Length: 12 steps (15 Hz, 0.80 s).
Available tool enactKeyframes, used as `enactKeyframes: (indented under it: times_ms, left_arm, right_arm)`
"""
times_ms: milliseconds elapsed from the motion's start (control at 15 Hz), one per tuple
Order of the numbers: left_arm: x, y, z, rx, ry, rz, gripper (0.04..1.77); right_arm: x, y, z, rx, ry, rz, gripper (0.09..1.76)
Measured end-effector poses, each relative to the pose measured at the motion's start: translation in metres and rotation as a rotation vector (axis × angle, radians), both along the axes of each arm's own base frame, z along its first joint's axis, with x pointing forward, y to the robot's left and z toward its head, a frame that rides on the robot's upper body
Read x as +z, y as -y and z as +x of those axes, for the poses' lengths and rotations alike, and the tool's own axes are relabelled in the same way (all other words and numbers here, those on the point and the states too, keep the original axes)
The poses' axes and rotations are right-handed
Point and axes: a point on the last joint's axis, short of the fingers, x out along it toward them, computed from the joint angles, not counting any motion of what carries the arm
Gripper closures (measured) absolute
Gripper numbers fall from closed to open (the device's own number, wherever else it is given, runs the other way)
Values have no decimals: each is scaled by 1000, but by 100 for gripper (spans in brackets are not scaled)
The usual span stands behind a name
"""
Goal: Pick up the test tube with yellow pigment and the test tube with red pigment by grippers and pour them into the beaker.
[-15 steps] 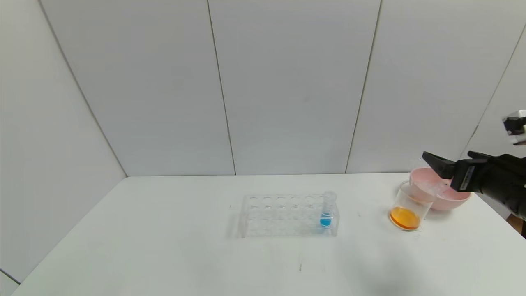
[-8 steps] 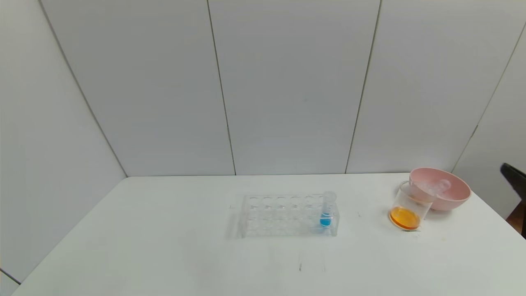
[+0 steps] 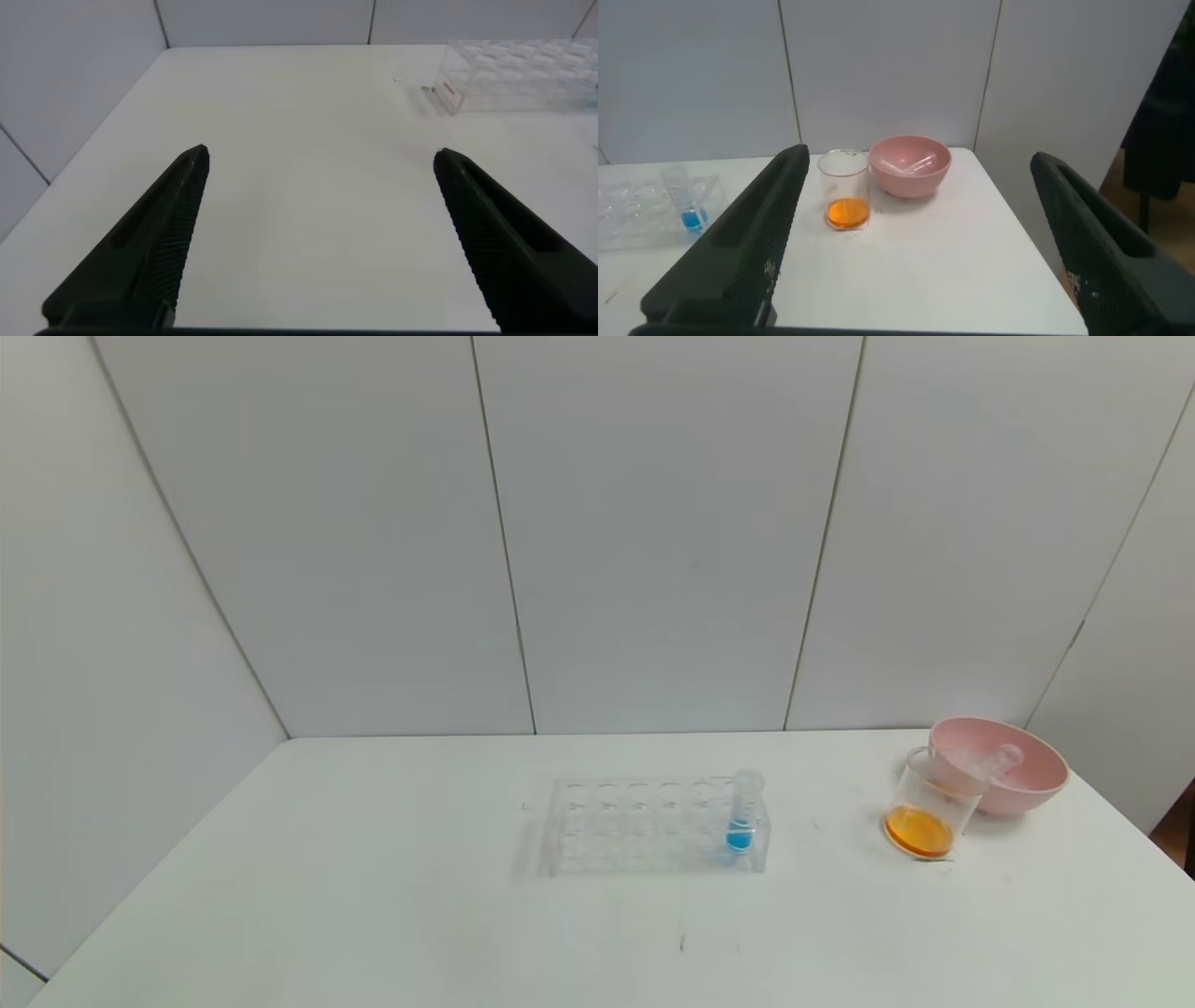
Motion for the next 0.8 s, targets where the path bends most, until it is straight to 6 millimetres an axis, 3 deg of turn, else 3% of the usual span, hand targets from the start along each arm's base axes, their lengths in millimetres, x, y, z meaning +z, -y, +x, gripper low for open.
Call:
enactKeyframes:
  times_ms: [133, 267, 467, 800]
  left_arm:
    - [0, 0, 0, 0, 0, 0, 9]
    - [0, 0, 0, 0, 0, 0, 9]
    - [0, 0, 0, 0, 0, 0, 9]
    - [0, 0, 0, 0, 0, 0, 9]
  right_arm:
    - [-8, 0, -27, -17, 60, -7, 15]
    - [-24, 1, -41, -52, 106, -15, 15]
    - [-61, 1, -32, -59, 40, -26, 15]
    - [-114, -5, -14, 171, -146, -48, 15]
